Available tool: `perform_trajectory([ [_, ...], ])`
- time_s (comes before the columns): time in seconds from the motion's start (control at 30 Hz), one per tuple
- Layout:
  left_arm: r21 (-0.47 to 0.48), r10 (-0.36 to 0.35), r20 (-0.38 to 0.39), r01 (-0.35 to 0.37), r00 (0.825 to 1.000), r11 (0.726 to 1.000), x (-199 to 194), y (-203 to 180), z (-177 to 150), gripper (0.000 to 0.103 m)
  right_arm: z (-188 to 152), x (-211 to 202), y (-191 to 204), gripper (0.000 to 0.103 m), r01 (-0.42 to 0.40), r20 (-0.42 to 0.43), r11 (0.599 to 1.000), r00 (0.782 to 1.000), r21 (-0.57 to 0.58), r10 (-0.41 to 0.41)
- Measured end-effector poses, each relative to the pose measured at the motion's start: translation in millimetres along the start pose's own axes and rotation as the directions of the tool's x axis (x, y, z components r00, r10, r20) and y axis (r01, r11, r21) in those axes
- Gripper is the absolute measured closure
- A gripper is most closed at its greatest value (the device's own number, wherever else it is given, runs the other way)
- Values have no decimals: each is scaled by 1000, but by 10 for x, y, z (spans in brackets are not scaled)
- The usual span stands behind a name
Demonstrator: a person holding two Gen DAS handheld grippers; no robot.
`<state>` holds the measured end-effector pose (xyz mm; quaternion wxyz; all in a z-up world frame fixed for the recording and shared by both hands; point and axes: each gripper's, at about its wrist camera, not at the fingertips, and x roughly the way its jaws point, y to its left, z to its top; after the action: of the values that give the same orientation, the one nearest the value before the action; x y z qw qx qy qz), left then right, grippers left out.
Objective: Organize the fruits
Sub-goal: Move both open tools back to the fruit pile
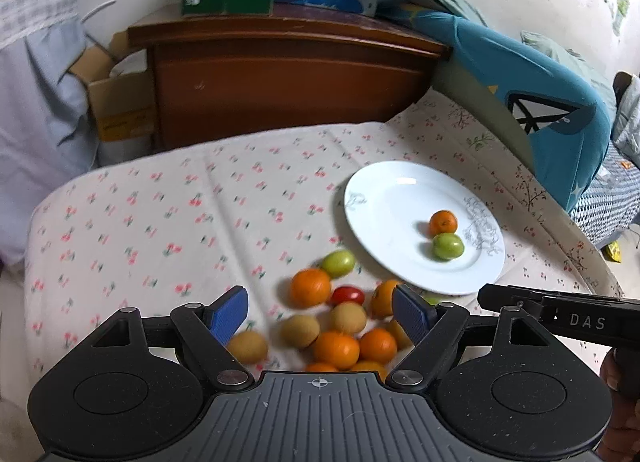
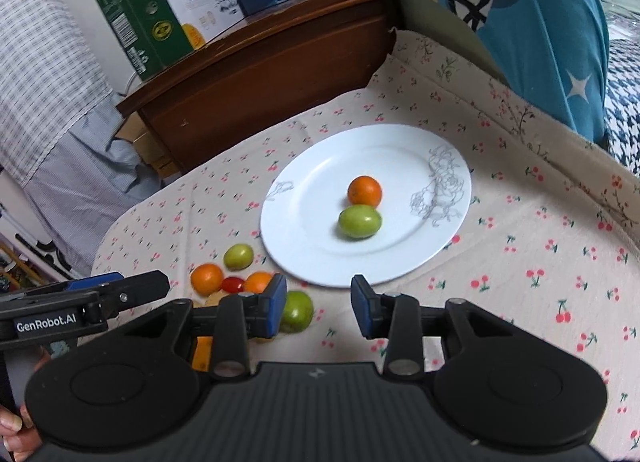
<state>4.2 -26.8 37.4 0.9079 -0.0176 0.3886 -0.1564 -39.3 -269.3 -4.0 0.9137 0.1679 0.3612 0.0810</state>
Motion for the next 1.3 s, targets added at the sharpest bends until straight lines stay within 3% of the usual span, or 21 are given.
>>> perform_trajectory([
  [0.37, -20, 77, -34, -77, 996, 997, -76, 145, -259, 24, -161, 13, 33, 66, -14, -37, 1000, 999, -10, 13],
  [0.9, 24, 114, -71, -113, 991, 993, 13, 222, -503, 26, -214, 120, 29, 66, -35, -40, 999, 999, 22, 36],
  [1.3, 67, 72, -52, -68, 996, 995, 13, 162, -528, 32, -202, 270, -15, 66, -49, -36, 995, 998, 89, 52],
])
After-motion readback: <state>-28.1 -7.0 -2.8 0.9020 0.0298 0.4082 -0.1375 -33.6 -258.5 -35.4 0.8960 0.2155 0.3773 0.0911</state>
